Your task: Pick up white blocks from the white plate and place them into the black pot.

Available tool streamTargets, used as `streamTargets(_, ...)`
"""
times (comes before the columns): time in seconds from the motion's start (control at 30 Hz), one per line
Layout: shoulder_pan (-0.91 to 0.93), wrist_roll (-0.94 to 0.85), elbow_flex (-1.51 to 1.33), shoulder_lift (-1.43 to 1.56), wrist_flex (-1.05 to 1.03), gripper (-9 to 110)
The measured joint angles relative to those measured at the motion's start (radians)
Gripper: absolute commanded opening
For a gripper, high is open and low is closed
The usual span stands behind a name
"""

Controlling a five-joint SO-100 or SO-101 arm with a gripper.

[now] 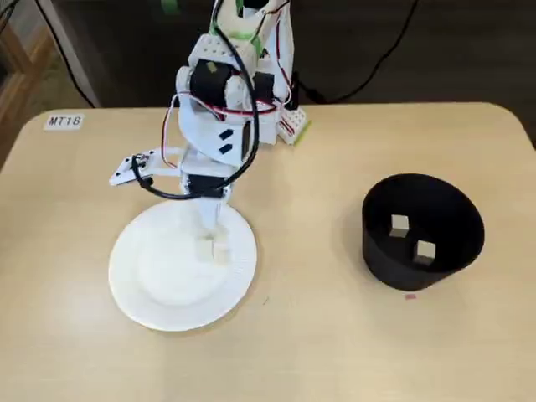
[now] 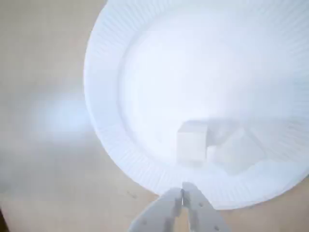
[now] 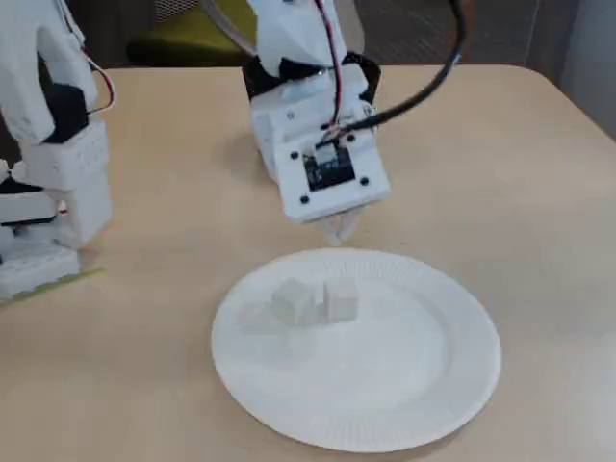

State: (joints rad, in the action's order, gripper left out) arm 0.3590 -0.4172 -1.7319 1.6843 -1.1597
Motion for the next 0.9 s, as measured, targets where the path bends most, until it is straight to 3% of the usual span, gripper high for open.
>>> streamTargets(0.1,0.008,-0.017,0.06,-0.078,-0.029,-2)
streamTargets(0.2,0.005,-0.017,0.132,-0.15,-0.091,14)
streamTargets(0.43,0.011,-0.028,0.16,-0.163,-0.169,25)
streamTargets(0.9,-0.002,0.126,0.16,-0.187,-0.221,28)
